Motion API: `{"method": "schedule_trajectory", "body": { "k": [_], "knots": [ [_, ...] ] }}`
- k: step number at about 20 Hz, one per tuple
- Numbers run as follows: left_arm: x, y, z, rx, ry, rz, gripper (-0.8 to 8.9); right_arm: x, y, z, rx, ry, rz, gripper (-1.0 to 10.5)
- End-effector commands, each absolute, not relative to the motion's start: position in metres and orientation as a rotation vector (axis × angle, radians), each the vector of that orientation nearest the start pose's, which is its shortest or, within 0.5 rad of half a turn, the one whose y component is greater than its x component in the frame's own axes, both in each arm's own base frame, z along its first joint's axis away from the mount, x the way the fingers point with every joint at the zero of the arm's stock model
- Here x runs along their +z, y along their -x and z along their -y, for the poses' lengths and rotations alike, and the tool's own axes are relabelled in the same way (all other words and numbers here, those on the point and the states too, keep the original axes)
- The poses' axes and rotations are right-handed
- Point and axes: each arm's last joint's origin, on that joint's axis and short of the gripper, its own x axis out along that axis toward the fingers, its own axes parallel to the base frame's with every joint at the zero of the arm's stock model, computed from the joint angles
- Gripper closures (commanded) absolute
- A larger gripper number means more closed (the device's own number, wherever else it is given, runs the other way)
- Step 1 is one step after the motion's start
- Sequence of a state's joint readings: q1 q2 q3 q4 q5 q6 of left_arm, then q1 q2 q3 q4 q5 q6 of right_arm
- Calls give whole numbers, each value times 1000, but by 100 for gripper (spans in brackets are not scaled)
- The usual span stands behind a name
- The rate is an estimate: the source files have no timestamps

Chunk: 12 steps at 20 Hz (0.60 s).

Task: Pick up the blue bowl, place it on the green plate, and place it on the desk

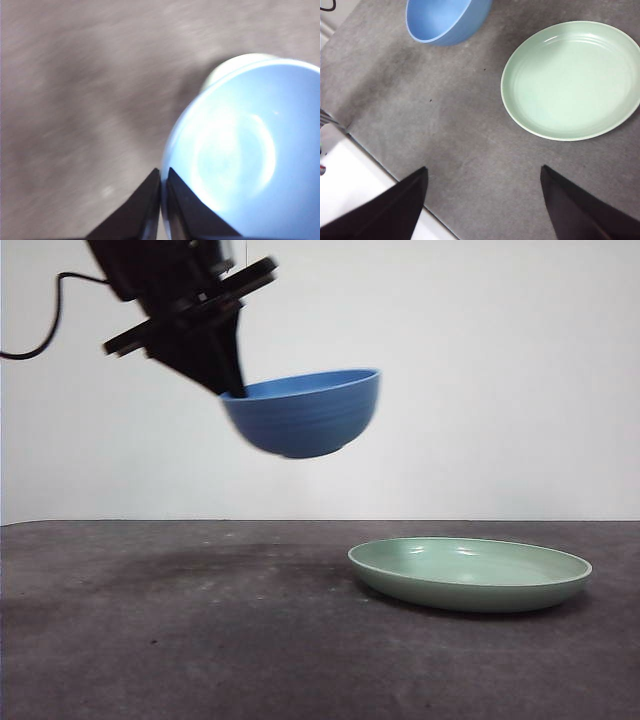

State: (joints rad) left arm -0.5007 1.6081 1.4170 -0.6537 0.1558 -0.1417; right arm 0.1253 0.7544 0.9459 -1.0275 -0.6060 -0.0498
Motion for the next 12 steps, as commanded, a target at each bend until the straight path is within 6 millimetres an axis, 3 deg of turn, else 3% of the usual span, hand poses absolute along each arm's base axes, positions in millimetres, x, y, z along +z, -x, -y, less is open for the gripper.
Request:
{"method": "schedule_trajectory", "body": {
  "k": [1, 6, 12],
  "knots": [
    [311, -310, 188, -577, 7, -873, 798, 328, -114, -31, 697, -176, -792, 585],
    [294, -328, 230, -626, -14, -910, 798, 334, -100, -29, 680, -195, -747, 585],
    [259, -352, 285, -671, -71, -996, 799, 336, -80, -25, 626, -189, -734, 585]
  ]
}}
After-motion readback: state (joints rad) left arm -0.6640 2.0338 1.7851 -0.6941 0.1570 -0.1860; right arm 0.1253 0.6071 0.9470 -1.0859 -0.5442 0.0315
